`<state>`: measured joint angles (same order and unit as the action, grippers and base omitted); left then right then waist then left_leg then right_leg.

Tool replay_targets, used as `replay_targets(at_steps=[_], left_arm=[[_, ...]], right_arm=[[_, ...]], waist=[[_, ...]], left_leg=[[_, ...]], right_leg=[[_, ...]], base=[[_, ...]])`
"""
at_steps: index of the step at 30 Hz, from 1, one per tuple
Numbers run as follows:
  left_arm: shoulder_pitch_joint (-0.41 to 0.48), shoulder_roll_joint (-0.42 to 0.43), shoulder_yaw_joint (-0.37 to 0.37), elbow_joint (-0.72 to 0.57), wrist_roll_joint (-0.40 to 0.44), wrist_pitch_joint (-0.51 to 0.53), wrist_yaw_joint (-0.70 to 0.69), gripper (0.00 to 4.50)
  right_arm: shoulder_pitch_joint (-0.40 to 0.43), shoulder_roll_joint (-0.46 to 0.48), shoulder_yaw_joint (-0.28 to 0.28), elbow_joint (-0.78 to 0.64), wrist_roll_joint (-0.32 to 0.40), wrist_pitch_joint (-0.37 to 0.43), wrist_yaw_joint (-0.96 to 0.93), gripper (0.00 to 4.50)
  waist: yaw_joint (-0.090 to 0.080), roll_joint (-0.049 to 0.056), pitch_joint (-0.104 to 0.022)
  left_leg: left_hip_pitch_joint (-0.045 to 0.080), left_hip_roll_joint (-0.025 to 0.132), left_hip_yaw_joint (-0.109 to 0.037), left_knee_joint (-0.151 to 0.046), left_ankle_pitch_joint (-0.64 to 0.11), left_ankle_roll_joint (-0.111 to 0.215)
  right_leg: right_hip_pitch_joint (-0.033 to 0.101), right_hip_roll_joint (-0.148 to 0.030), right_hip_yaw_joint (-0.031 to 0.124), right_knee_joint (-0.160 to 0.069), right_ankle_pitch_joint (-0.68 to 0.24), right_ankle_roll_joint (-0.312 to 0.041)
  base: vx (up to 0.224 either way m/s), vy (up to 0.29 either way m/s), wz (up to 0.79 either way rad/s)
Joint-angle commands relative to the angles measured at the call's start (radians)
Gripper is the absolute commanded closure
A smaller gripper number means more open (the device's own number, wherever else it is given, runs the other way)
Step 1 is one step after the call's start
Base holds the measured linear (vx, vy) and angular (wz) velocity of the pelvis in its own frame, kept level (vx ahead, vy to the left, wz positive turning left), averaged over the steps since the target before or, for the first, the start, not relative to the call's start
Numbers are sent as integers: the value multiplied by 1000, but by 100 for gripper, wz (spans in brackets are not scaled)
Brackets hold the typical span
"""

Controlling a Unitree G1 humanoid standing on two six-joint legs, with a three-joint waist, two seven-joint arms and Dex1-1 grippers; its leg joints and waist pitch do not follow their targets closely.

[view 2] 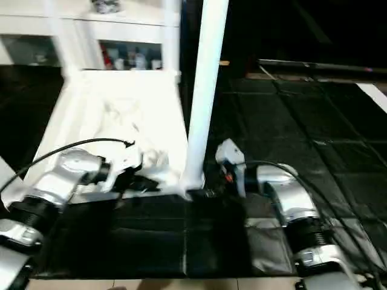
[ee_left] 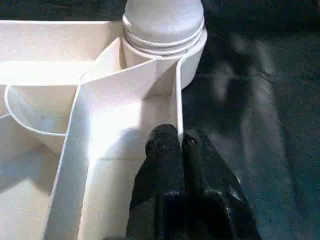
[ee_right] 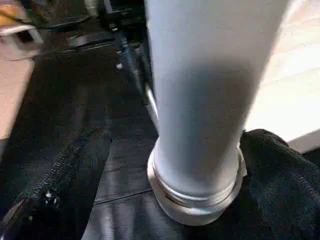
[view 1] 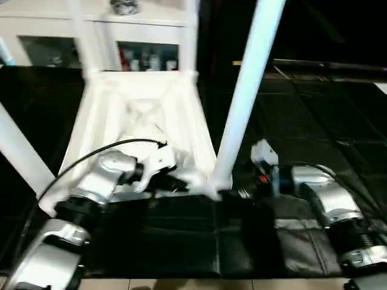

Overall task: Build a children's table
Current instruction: Rotate leg to tighten

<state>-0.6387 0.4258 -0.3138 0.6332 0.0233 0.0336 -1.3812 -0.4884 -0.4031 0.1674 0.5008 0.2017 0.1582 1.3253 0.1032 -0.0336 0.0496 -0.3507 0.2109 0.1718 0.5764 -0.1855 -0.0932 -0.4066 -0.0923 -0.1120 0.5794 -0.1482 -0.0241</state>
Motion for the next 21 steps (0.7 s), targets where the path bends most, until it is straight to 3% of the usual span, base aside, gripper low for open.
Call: replay_targets(at_steps=[1, 10, 18, 21], left_arm=[[-15, -7, -56, -23, -5, -36, -86, 450], [-9, 7, -82, -26, 10, -80, -136, 450], [-18, 7, -81, -1, 15, -100, -137, 450], [-24, 6, -80, 18, 20, -112, -130, 450]], right_arm=[[-30, -14, 11, 25, 15, -16, 55, 8], [-69, -6, 29, 75, 40, 10, 156, 78], [-74, -11, 51, 113, 13, -23, 206, 132], [-81, -14, 57, 130, 12, -36, 214, 160]], waist=[[-2, -5, -69], [8, -10, -66], [7, -14, -62], [6, -14, -63]], left_leg=[[4, 31, 7, -59, -148, 78], [6, 32, 7, -60, -184, 50], [4, 30, 4, -59, -226, 34], [4, 29, 3, -59, -220, 33]], right_leg=[[58, -60, 55, -44, -223, -219], [54, -60, 57, -47, -271, -207], [51, -62, 58, -55, -367, -174], [53, -60, 58, -52, -359, -177]], base=[[0, 0, 0], [0, 0, 0], [0, 0, 0], [0, 0, 0]])
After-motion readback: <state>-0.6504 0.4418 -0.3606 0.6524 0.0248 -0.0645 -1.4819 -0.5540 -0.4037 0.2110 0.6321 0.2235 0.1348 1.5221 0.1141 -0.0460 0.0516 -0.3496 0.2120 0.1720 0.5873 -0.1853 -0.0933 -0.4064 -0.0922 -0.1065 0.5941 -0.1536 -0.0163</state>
